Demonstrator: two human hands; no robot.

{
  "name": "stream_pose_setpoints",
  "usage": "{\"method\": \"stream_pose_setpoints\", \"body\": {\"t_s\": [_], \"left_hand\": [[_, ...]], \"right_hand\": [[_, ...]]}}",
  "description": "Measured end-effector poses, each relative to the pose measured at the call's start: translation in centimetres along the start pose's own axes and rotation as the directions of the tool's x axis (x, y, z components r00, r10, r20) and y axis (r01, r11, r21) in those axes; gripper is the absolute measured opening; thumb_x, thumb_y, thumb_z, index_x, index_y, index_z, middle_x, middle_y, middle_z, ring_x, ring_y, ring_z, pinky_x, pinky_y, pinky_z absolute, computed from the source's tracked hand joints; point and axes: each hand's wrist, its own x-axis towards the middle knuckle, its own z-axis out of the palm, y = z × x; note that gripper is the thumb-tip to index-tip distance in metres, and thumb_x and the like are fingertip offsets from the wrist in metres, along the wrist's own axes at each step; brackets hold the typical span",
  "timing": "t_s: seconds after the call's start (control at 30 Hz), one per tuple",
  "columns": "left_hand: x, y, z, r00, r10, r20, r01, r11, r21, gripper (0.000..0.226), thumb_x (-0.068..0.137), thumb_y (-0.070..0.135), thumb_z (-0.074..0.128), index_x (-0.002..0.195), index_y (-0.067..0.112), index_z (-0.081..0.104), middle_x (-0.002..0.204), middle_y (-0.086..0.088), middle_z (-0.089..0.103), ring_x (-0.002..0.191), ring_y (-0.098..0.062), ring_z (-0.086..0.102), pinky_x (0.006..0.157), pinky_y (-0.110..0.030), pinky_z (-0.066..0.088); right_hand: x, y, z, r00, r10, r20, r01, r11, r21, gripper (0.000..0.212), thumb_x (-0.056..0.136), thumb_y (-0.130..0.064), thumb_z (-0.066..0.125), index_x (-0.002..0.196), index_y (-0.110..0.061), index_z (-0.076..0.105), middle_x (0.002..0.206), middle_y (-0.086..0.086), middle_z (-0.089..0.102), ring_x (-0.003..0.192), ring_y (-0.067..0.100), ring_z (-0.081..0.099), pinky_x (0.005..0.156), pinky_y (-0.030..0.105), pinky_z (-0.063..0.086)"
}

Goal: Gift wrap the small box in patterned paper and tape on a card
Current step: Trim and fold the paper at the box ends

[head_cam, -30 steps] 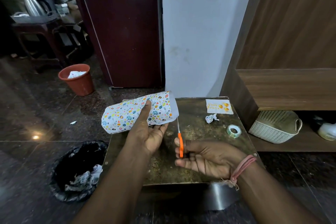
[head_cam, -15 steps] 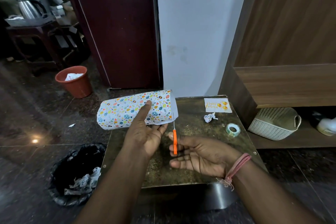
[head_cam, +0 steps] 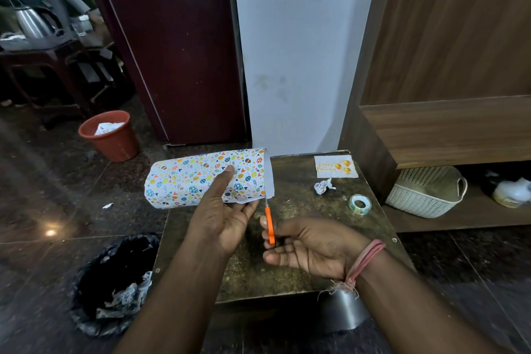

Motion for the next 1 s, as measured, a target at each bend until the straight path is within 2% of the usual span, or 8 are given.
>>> {"method": "stream_pose_setpoints", "body": {"t_s": [0.13, 0.27, 0.4, 0.47, 0.63, 0.7, 0.83, 1.0], "left_hand": [[0.0, -0.02, -0.05, 1.0, -0.003, -0.017, 0.003, 1.0, -0.008, 0.033, 0.09, 0.009, 0.074, 0.121, 0.008, 0.063, 0.12, -0.015, 0.074, 0.111, -0.033, 0.071, 0.09, -0.05, 0.058], [-0.03, 0.07, -0.06, 1.0, 0.006, -0.023, -0.006, 1.0, 0.002, 0.029, 0.09, 0.009, 0.074, 0.117, 0.008, 0.064, 0.119, -0.014, 0.074, 0.11, -0.031, 0.071, 0.093, -0.05, 0.057], [-0.02, 0.06, -0.08, 1.0, 0.018, -0.004, -0.017, 0.999, 0.032, 0.036, 0.089, 0.01, 0.074, 0.123, 0.009, 0.063, 0.121, -0.013, 0.074, 0.113, -0.032, 0.071, 0.096, -0.051, 0.056], [-0.09, -0.14, 0.03, 1.0, 0.016, 0.008, -0.016, 0.998, 0.063, 0.034, 0.09, 0.011, 0.073, 0.123, 0.01, 0.063, 0.121, -0.013, 0.074, 0.113, -0.03, 0.071, 0.101, -0.051, 0.054], [-0.22, -0.4, 0.15, 0.999, 0.01, 0.038, -0.014, 0.994, 0.106, 0.031, 0.092, 0.011, 0.071, 0.122, 0.011, 0.062, 0.113, -0.011, 0.077, 0.1, -0.026, 0.076, 0.092, -0.046, 0.058], [-0.1, -0.43, 0.07, 1.0, 0.0, 0.027, -0.003, 0.995, 0.095, 0.035, 0.091, 0.011, 0.072, 0.124, 0.01, 0.062, 0.115, -0.012, 0.077, 0.106, -0.028, 0.075, 0.095, -0.048, 0.057], [0.04, -0.47, -0.06, 1.0, -0.021, 0.0, 0.021, 0.996, 0.083, 0.034, 0.091, 0.011, 0.072, 0.124, 0.008, 0.062, 0.117, -0.013, 0.076, 0.108, -0.029, 0.073, 0.091, -0.046, 0.057], [0.01, -0.44, 0.11, 1.0, -0.03, -0.001, 0.03, 0.995, 0.095, 0.037, 0.092, 0.011, 0.071, 0.128, 0.007, 0.062, 0.117, -0.013, 0.076, 0.104, -0.027, 0.075, 0.085, -0.043, 0.058]], "right_hand": [[0.35, 0.24, 0.04, 1.0, -0.021, -0.011, 0.022, 0.999, 0.025, 0.013, 0.082, -0.013, 0.073, 0.084, -0.001, 0.071, 0.076, 0.008, 0.062, 0.067, 0.016, 0.061, 0.056, 0.025, 0.059], [0.48, 0.32, 0.05, 1.0, -0.012, -0.002, 0.012, 0.999, 0.04, 0.024, 0.078, -0.015, 0.076, 0.094, 0.001, 0.068, 0.079, 0.01, 0.061, 0.067, 0.017, 0.061, 0.057, 0.027, 0.06], [0.42, 0.18, 0.2, 1.0, -0.013, -0.005, 0.013, 0.999, 0.045, 0.023, 0.084, -0.015, 0.074, 0.096, 0.003, 0.064, 0.08, 0.011, 0.058, 0.069, 0.017, 0.06, 0.056, 0.028, 0.06], [0.34, -0.09, 0.2, 1.0, -0.014, 0.007, 0.014, 0.999, 0.05, 0.031, 0.077, -0.019, 0.076, 0.096, 0.002, 0.063, 0.08, 0.011, 0.058, 0.07, 0.017, 0.06, 0.056, 0.028, 0.06], [0.12, -0.43, -0.02, 0.999, -0.028, 0.021, 0.027, 0.997, 0.07, 0.028, 0.073, -0.02, 0.074, 0.089, 0.0, 0.064, 0.079, 0.009, 0.058, 0.07, 0.017, 0.059, 0.057, 0.027, 0.06], [0.32, -0.23, -0.06, 0.999, -0.033, 0.011, 0.032, 0.997, 0.075, 0.023, 0.076, -0.018, 0.074, 0.088, 0.0, 0.064, 0.078, 0.01, 0.059, 0.069, 0.017, 0.059, 0.056, 0.026, 0.06], [0.91, 0.05, -0.22, 1.0, -0.018, -0.02, 0.02, 0.998, 0.065, 0.016, 0.092, -0.016, 0.068, 0.087, -0.001, 0.064, 0.077, 0.01, 0.056, 0.066, 0.017, 0.06, 0.056, 0.025, 0.059], [0.89, -0.23, -0.29, 1.0, -0.021, 0.008, 0.02, 0.998, 0.066, 0.026, 0.076, -0.021, 0.075, 0.09, -0.002, 0.063, 0.079, 0.01, 0.055, 0.068, 0.017, 0.059, 0.058, 0.026, 0.059]]}}
